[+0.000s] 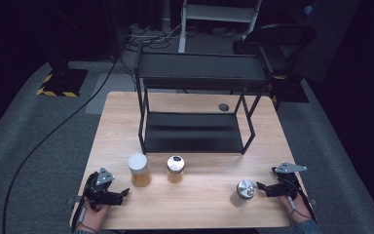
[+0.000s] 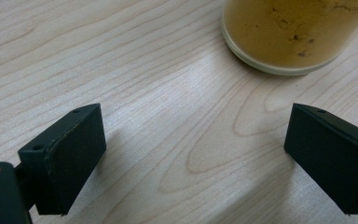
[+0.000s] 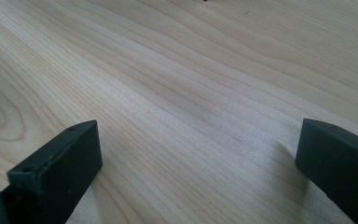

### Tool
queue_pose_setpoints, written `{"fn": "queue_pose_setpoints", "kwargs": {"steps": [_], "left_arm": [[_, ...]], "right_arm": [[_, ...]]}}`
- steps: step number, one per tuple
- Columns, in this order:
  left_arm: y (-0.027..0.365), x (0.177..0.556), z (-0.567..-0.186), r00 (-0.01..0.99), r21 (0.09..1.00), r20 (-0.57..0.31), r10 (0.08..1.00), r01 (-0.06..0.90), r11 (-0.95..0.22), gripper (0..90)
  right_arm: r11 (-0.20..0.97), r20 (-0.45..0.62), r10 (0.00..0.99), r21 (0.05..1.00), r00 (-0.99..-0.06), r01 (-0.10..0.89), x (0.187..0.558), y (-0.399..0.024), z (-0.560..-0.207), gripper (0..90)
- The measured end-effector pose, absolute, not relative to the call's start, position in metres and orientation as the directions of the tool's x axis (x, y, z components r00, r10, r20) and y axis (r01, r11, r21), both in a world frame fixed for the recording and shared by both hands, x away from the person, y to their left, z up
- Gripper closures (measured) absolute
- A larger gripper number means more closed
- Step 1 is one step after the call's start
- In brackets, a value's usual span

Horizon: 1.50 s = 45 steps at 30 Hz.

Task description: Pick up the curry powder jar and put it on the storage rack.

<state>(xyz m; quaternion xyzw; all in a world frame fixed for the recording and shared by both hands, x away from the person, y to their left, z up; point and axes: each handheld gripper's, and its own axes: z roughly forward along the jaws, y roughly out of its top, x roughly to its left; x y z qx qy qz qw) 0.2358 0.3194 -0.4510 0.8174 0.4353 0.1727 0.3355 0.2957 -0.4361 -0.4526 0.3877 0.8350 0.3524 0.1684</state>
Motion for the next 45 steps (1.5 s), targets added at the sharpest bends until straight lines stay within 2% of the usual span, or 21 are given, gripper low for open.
{"fn": "queue_pose_setpoints", "kwargs": {"steps": [11,16,31,45], "left_arm": [[0.318,0.237,-0.451,0.559,0.696,-0.015,0.829,0.601,-0.393,4.2],[0.320,0.237,-0.446,0.555,0.693,-0.029,0.831,0.611,-0.384,7.9],[0.318,0.218,-0.414,0.586,0.780,-0.016,0.810,0.514,-0.356,7.5],[0.304,0.219,-0.386,0.615,0.787,-0.008,0.788,0.490,-0.374,7.5]], "right_arm": [[0.443,-0.010,0.777,0.719,-0.629,0.536,0.297,-0.433,-0.453,0.1],[0.443,-0.010,0.777,0.719,-0.629,0.536,0.297,-0.433,-0.453,0.1],[0.443,-0.010,0.777,0.719,-0.629,0.536,0.297,-0.433,-0.453,0.1],[0.443,-0.010,0.777,0.719,-0.629,0.536,0.297,-0.433,-0.453,0.1]]}}
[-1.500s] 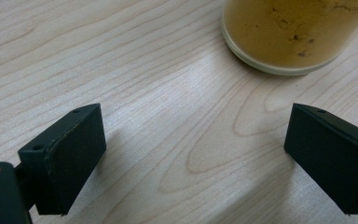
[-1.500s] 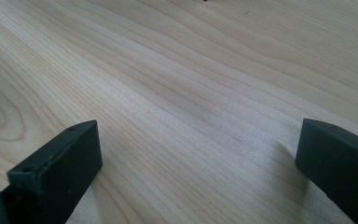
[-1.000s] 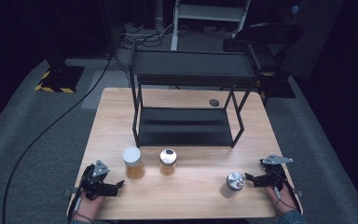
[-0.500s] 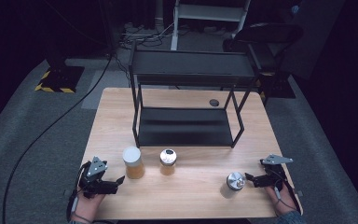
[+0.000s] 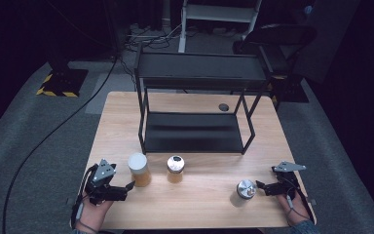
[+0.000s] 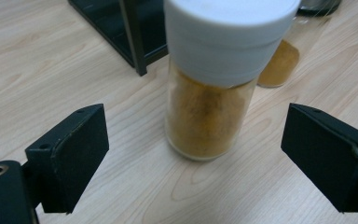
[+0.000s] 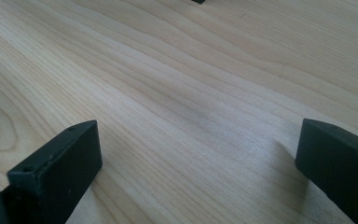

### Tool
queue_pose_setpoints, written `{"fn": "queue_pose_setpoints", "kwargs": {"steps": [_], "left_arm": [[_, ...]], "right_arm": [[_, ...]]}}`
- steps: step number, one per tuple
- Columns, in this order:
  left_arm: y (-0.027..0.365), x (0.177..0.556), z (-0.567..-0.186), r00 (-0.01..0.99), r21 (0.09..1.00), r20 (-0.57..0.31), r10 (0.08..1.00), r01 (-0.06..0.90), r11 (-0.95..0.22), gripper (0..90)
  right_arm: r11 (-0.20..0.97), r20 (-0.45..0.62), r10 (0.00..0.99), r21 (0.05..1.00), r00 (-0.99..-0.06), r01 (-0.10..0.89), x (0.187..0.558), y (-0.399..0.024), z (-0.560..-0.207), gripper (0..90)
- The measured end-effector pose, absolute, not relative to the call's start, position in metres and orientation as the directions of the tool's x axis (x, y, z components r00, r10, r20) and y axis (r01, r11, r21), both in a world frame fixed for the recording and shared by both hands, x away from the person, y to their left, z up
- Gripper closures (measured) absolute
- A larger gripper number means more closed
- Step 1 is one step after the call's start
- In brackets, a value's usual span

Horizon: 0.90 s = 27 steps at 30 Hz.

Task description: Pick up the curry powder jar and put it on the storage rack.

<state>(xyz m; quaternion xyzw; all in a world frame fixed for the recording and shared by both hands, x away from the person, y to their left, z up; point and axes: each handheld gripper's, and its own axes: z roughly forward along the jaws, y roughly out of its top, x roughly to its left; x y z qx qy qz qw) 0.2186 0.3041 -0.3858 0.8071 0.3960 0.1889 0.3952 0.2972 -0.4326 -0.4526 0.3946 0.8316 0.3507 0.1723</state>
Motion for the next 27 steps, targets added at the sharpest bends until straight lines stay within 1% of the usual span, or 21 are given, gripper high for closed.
{"fn": "queue_pose_setpoints", "kwargs": {"steps": [10,27], "left_arm": [[0.294,0.229,-0.371,0.641,0.786,-0.002,0.768,0.475,-0.395,7.5],[0.288,0.247,-0.366,0.651,0.794,-0.026,0.759,0.475,-0.380,9.2]], "right_arm": [[0.443,-0.010,0.777,0.719,-0.629,0.535,0.297,-0.433,-0.453,0.1],[0.441,-0.010,0.780,0.719,-0.626,0.537,0.297,-0.432,-0.453,0.2]]}}
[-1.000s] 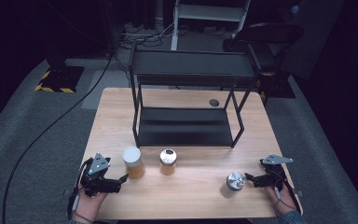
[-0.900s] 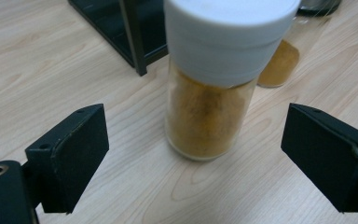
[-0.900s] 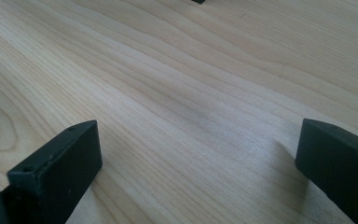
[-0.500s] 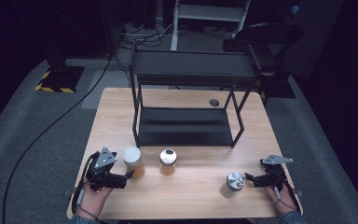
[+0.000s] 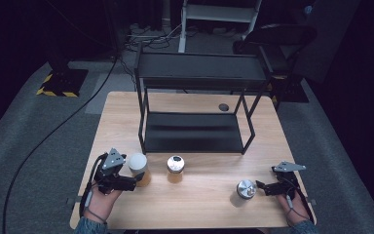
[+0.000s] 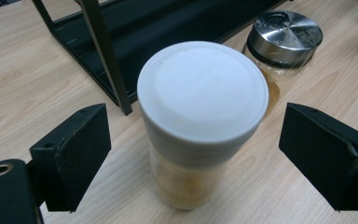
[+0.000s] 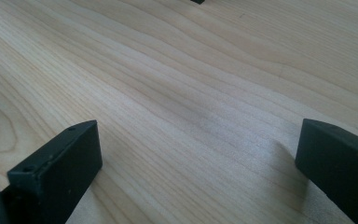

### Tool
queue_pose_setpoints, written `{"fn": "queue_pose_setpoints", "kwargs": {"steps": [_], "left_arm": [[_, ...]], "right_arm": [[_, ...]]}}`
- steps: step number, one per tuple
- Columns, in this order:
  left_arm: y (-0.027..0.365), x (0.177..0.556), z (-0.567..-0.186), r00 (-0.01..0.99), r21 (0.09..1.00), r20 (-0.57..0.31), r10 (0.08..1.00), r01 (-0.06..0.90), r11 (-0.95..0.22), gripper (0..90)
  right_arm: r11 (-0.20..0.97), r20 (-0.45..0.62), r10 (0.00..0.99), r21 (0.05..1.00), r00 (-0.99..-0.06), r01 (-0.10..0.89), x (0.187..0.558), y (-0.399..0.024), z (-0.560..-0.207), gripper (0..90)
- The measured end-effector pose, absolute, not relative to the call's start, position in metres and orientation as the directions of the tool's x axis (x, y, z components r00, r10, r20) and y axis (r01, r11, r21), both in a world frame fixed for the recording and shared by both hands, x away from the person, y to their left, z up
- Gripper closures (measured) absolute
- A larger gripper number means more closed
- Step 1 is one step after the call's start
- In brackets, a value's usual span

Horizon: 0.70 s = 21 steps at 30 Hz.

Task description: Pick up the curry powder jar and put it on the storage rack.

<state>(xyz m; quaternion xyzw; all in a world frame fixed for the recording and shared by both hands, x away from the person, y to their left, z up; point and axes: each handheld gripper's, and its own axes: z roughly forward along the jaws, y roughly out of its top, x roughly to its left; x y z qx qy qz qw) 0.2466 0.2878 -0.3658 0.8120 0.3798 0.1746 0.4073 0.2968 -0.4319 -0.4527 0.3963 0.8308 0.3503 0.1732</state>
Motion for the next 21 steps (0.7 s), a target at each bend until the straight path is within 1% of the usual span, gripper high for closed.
{"fn": "queue_pose_setpoints", "kwargs": {"steps": [6,9,13,16,18,20,21], "left_arm": [[0.284,0.253,-0.364,0.656,0.790,-0.026,0.755,0.476,-0.387,12.1],[0.281,0.258,-0.365,0.651,0.781,-0.035,0.758,0.491,-0.386,12.5],[0.280,0.262,-0.366,0.647,0.775,-0.041,0.762,0.501,-0.385,15.2],[0.280,0.265,-0.368,0.650,0.772,-0.048,0.758,0.506,-0.385,19.1],[0.280,0.266,-0.368,0.662,0.767,-0.041,0.748,0.501,-0.401,26.3],[0.279,0.266,-0.368,0.665,0.768,-0.036,0.746,0.496,-0.406,29.9],[0.277,0.265,-0.367,0.674,0.768,-0.017,0.739,0.482,-0.422,33.0]], "right_arm": [[0.441,-0.010,0.780,0.719,-0.626,0.537,0.297,-0.432,-0.453,0.1],[0.441,-0.010,0.780,0.719,-0.626,0.537,0.297,-0.432,-0.453,0.1],[0.440,-0.010,0.781,0.719,-0.624,0.538,0.297,-0.432,-0.453,0.1],[0.439,-0.010,0.781,0.719,-0.624,0.538,0.297,-0.431,-0.453,0.1],[0.438,-0.010,0.783,0.719,-0.623,0.539,0.297,-0.431,-0.453,0.1],[0.438,-0.010,0.783,0.719,-0.622,0.540,0.297,-0.431,-0.453,0.1],[0.438,-0.010,0.783,0.719,-0.622,0.540,0.297,-0.431,-0.453,0.1]]}}
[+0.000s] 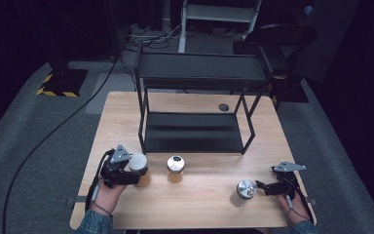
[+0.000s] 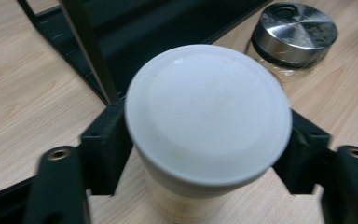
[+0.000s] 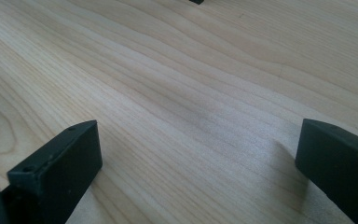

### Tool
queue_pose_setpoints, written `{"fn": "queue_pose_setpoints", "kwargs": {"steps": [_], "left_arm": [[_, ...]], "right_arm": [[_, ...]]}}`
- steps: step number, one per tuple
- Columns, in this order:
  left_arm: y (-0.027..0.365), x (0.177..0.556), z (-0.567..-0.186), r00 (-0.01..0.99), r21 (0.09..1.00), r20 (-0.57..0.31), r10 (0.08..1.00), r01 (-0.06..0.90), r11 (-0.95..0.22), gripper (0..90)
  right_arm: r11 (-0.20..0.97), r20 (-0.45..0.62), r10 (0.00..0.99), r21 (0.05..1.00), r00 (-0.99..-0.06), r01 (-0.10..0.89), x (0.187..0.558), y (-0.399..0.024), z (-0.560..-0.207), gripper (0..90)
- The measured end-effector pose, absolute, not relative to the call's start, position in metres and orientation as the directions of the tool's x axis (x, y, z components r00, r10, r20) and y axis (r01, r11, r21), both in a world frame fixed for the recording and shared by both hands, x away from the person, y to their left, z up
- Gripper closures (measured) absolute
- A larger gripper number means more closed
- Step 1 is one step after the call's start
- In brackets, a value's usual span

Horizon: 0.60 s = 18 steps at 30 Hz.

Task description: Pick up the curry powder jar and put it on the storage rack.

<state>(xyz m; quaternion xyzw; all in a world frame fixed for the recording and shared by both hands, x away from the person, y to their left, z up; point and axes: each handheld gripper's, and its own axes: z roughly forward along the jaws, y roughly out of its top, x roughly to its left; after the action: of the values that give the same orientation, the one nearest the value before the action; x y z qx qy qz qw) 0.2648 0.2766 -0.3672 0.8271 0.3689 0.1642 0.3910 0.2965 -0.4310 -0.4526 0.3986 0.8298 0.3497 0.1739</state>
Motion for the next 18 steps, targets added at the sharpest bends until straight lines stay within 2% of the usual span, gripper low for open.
{"fn": "queue_pose_setpoints", "kwargs": {"steps": [18], "left_arm": [[0.265,0.265,-0.356,0.650,0.749,-0.001,0.760,0.504,-0.430,33.7]], "right_arm": [[0.434,-0.009,0.787,0.719,-0.617,0.543,0.296,-0.430,-0.453,0.1]]}}
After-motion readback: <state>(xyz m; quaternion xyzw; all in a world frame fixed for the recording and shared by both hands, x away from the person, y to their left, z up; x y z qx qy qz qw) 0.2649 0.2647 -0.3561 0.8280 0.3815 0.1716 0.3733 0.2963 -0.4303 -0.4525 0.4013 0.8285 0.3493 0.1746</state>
